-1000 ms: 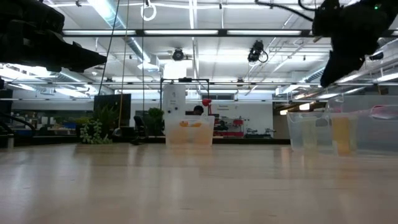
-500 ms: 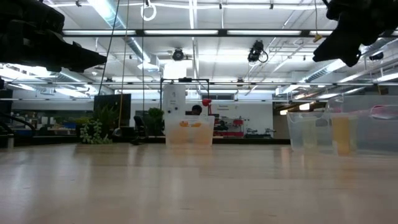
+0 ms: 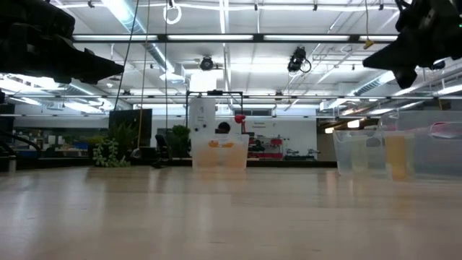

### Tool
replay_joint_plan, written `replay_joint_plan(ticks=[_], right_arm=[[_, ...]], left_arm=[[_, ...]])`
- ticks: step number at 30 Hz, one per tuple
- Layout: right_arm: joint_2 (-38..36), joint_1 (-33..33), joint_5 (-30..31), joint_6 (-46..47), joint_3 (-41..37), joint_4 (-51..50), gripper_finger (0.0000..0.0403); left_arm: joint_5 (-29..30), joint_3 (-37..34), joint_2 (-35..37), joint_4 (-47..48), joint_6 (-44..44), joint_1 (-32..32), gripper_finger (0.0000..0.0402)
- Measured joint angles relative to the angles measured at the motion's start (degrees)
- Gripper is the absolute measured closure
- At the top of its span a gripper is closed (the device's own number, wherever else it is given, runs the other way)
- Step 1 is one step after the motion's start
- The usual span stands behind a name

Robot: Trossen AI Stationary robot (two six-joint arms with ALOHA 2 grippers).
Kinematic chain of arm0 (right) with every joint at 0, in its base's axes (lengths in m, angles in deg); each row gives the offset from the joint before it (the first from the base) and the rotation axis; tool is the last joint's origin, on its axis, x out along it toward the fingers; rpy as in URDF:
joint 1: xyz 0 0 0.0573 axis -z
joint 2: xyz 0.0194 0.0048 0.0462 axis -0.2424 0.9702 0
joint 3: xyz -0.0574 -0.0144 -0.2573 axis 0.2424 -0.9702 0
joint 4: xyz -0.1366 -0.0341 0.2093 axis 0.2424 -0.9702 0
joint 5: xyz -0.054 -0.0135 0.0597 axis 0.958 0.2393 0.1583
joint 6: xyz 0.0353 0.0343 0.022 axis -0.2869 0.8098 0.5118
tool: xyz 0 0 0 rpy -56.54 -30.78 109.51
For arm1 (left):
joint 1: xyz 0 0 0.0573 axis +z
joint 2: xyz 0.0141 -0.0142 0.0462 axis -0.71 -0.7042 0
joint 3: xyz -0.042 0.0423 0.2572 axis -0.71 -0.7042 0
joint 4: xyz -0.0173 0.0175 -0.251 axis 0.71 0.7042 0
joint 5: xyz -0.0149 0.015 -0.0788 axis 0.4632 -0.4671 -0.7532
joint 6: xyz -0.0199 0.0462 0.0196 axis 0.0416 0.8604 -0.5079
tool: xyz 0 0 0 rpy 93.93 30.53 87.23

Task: Pick and place medicine bottles into bin by pill shape (circle, oval)
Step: Return to Home Position

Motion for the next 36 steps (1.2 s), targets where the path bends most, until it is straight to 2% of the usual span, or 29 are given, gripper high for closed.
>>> replay_joint_plan(ticks=[3, 6, 9, 12, 19, 28, 36], right_arm=[[-2.7, 2.0, -0.2, -1.5, -3.7, 9.8, 0.0397], [-2.8, 3.0, -4.7, -7.7, -9.1, 22.8, 0.0398], [-2.9, 4.5, -6.3, -11.3, -12.8, 28.0, 0.0398], [-2.9, 6.3, -8.5, -11.8, -14.4, 29.0, 0.0399], [-3.2, 10.6, -18.8, -13.5, -14.9, 33.5, 0.0400], [-3.2, 12.0, -19.3, -15.2, -14.9, 31.9, 0.0398], [-3.2, 12.0, -19.2, -17.3, -14.9, 29.4, 0.0370]], left_arm=[[0.0, 0.0, 0.0, 0.0, 0.0, 0.0, 0.0224], [0.0, 0.0, 0.0, 0.0, 0.0, 0.0, 0.0221], [0.0, 0.0, 0.0, 0.0, 0.0, 0.0, 0.0221], [0.0, 0.0, 0.0, 0.0, 0.0, 0.0, 0.0224], [0.0, 0.0, 0.0, 0.0, 0.0, 0.0, 0.0221], [0.0, 0.0, 0.0, 0.0, 0.0, 0.0, 0.0225], [0.0, 0.0, 0.0, 0.0, 0.0, 0.0, 0.0222]])
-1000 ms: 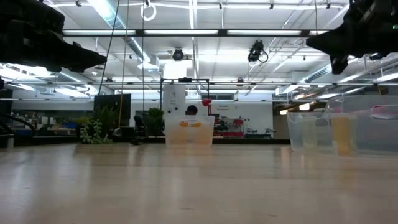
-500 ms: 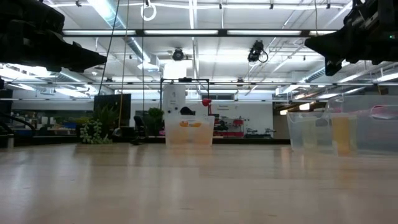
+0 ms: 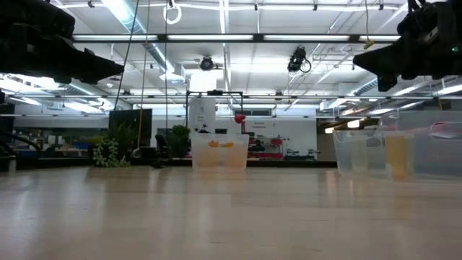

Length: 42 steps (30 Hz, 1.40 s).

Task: Pick and place medicine bottles into bin by pill shape (circle, oval)
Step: Return to Home Position

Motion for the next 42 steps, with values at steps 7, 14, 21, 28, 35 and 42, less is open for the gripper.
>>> replay_joint_plan(ticks=[7, 14, 21, 28, 35, 42], right_arm=[[0.0, 0.0, 0.0, -1.9, 0.0, -4.1, 0.0368], [0.0, 0.0, 0.0, -2.0, 0.0, -4.1, 0.0366], [0.0, 0.0, 0.0, -2.0, 0.0, -4.1, 0.0366], [0.0, 0.0, 0.0, -2.0, 0.0, -4.1, 0.0366], [0.0, 0.0, 0.0, -2.0, 0.0, -4.1, 0.0366], [0.0, 0.0, 0.0, -2.0, 0.0, -4.1, 0.0366]], left_arm=[[0.0, 0.0, 0.0, 0.0, 0.0, 0.0, 0.0224], [0.0, 0.0, 0.0, 0.0, 0.0, 0.0, 0.0222], [0.0, 0.0, 0.0, 0.0, 0.0, 0.0, 0.0223], [0.0, 0.0, 0.0, 0.0, 0.0, 0.0, 0.0222], [0.0, 0.0, 0.0, 0.0, 0.0, 0.0, 0.0223], [0.0, 0.0, 0.0, 0.0, 0.0, 0.0, 0.0222]])
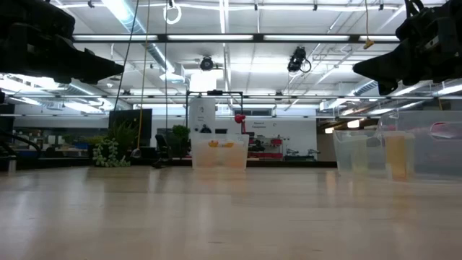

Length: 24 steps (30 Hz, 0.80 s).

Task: Pick and place medicine bottles into bin by pill shape (circle, oval)
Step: Return to Home Position

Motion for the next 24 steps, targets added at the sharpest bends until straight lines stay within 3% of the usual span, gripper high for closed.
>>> replay_joint_plan(ticks=[24], right_arm=[[0.0, 0.0, 0.0, 0.0, 0.0, 0.0, 0.0366]], left_arm=[[0.0, 0.0, 0.0, 0.0, 0.0, 0.0, 0.0221]])
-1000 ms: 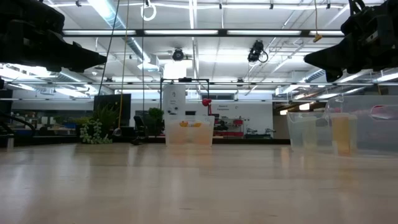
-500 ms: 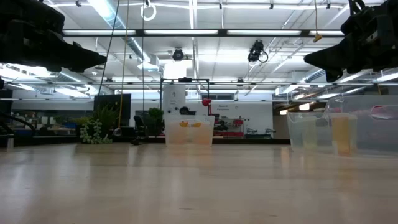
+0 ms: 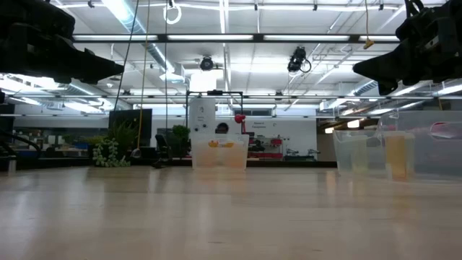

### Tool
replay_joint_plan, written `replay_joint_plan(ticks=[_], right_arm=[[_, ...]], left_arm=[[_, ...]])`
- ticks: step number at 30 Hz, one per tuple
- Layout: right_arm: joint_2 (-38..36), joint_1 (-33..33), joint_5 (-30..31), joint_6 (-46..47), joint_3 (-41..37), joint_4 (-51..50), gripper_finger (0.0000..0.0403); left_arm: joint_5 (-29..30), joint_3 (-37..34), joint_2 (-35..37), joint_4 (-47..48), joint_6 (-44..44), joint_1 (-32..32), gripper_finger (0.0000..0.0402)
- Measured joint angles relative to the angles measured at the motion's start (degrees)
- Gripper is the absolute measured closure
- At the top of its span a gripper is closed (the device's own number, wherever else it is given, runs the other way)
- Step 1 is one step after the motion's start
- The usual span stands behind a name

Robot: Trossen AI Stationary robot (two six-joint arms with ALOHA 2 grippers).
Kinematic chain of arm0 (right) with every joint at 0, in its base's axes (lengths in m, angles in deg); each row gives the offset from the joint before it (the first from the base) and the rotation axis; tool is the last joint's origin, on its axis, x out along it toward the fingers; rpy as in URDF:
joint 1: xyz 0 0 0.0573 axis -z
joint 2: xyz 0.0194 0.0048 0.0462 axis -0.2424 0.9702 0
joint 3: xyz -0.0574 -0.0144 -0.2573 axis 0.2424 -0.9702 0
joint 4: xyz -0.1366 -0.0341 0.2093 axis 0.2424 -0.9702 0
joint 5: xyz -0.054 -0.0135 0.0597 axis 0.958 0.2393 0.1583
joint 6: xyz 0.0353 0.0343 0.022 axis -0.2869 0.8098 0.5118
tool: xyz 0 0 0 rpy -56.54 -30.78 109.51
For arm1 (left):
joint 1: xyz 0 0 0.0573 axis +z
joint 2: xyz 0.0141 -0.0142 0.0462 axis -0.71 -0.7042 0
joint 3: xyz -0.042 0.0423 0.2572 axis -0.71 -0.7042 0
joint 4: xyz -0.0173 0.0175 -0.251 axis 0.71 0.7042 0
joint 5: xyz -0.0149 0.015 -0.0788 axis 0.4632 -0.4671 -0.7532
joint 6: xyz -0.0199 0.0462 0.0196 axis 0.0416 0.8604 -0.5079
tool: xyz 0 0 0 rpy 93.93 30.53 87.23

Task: Pick and place medicine bottles into bin by pill shape (circle, oval)
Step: Return to Home Position

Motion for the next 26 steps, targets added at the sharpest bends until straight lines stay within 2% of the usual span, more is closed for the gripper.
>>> replay_joint_plan(ticks=[26], right_arm=[[0.0, 0.0, 0.0, 0.0, 0.0, 0.0, 0.0366]], left_arm=[[0.0, 0.0, 0.0, 0.0, 0.0, 0.0, 0.0221]])
